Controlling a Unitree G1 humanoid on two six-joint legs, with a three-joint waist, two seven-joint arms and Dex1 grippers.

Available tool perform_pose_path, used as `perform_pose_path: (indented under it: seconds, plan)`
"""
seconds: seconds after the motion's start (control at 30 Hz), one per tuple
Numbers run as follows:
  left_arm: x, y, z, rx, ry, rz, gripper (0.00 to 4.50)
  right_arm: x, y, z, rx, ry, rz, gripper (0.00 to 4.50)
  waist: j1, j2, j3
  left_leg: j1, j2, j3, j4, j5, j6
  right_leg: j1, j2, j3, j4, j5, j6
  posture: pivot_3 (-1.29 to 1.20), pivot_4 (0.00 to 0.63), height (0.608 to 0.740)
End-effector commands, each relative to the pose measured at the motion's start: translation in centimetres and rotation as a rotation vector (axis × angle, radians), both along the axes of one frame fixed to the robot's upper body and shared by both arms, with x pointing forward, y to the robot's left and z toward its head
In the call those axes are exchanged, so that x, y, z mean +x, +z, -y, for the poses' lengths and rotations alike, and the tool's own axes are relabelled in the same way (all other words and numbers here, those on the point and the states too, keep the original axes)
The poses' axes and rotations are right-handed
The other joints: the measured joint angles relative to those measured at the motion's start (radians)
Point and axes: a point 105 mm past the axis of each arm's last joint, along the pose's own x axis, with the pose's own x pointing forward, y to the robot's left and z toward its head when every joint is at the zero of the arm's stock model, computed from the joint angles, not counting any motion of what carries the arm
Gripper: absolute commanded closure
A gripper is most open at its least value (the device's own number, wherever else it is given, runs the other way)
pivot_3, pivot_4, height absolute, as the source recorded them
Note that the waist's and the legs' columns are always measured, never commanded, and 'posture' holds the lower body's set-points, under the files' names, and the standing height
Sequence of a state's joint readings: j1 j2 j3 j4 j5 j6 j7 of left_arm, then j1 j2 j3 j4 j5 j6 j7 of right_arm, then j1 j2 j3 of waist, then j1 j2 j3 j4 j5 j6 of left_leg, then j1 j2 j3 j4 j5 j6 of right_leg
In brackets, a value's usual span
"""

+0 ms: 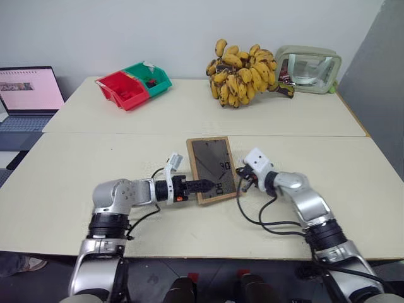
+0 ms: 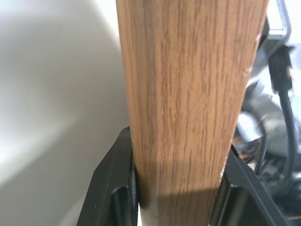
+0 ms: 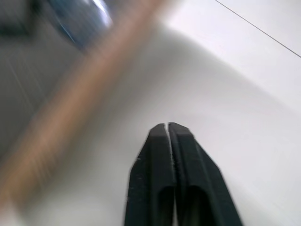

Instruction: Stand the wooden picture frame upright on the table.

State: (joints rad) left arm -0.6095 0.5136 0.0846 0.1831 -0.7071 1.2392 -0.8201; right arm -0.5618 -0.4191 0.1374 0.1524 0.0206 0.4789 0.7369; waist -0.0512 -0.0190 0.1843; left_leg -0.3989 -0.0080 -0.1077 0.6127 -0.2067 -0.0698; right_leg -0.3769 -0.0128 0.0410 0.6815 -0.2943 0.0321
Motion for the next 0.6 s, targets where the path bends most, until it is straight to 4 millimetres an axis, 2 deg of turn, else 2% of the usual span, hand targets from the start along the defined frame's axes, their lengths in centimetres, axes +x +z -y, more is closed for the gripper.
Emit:
perform_pose_path:
  seconds: [0.03,0.1,0.2,0.33,0.5,0.53,0.6]
  plan:
    - [0.2,3.4,-0.6,0.012,-0.051,0.157,3.20,-0.7,5.9,-0.5,0.125,0.135,0.053,3.20,-0.006,0.000,0.000,0.000,0.000,0.001,-0.001,0.000,0.000,-0.001,0.000,0.001,0.000,0.000,0.000,0.00,0.150,0.740]
    - [0.5,3.9,-1.2,0.018,-0.038,0.178,3.20,-1.0,7.7,-0.8,0.181,0.186,0.043,2.77,-0.009,0.000,0.001,-0.001,0.001,0.001,-0.002,0.000,0.000,-0.003,0.000,0.001,0.000,0.000,0.000,0.00,0.150,0.740]
    - [0.7,4.3,-1.9,0.033,-0.031,0.198,3.20,-2.4,11.3,-2.7,0.305,0.333,0.022,2.15,-0.008,0.000,0.001,-0.002,0.001,0.001,-0.003,0.000,0.000,-0.004,0.000,0.000,0.000,0.000,0.000,0.00,0.150,0.740]
    - [0.5,4.3,-1.9,0.063,-0.058,0.219,3.20,-3.4,14.0,-5.6,0.389,0.457,0.013,1.38,-0.007,0.000,0.001,-0.003,0.002,0.001,-0.004,0.000,0.000,-0.005,0.000,0.001,0.000,0.000,-0.001,0.00,0.150,0.740]
    - [0.3,4.5,-1.7,0.079,-0.092,0.235,3.20,-3.7,14.8,-8.7,0.420,0.537,0.013,0.23,-0.005,0.000,0.001,-0.006,0.001,0.001,-0.003,0.000,0.000,-0.008,-0.001,0.000,0.000,0.000,-0.001,0.00,0.150,0.740]
    - [0.3,4.6,-1.6,0.080,-0.095,0.239,3.20,-3.8,14.7,-9.3,0.420,0.551,0.014,0.07,-0.005,0.000,0.001,-0.007,0.001,0.001,-0.003,0.000,0.000,-0.009,-0.001,0.000,0.000,0.000,-0.001,0.00,0.150,0.740]
    - [0.3,4.9,-1.6,0.081,-0.100,0.246,3.20,-3.8,14.3,-10.5,0.413,0.568,0.008,0.03,-0.005,0.000,0.001,-0.009,0.001,0.001,-0.002,0.000,0.000,-0.011,-0.001,0.000,0.000,0.000,-0.001,0.00,0.150,0.740]
